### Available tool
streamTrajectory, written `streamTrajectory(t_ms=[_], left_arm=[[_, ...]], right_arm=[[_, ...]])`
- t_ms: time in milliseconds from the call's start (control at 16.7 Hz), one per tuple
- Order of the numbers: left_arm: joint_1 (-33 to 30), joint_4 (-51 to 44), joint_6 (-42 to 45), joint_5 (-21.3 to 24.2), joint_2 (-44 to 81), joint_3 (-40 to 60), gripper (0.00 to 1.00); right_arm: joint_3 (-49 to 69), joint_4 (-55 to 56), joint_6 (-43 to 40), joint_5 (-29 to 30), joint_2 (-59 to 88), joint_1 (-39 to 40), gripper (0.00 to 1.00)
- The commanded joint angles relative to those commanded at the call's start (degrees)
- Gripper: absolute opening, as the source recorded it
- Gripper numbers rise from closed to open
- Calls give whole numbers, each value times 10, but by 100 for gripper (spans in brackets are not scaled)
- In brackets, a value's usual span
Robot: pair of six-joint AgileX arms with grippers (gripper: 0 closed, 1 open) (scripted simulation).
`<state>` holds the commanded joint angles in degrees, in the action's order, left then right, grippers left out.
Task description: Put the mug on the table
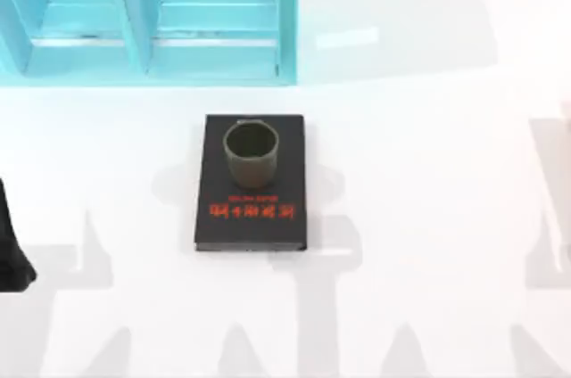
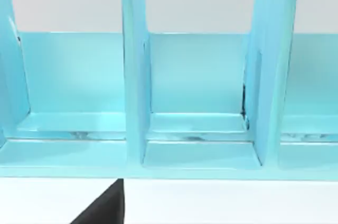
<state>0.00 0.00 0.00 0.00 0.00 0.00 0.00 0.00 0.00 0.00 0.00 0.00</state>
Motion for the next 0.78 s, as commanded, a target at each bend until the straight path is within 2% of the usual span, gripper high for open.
streamTrajectory(t_ms=[360, 780], left_arm=[[0, 0, 0, 0, 0, 0, 100], [0, 0, 0, 0, 0, 0, 100]], right_arm=[[51, -30, 17, -5, 44, 20, 100], [302, -214, 100, -16, 303, 115, 100]])
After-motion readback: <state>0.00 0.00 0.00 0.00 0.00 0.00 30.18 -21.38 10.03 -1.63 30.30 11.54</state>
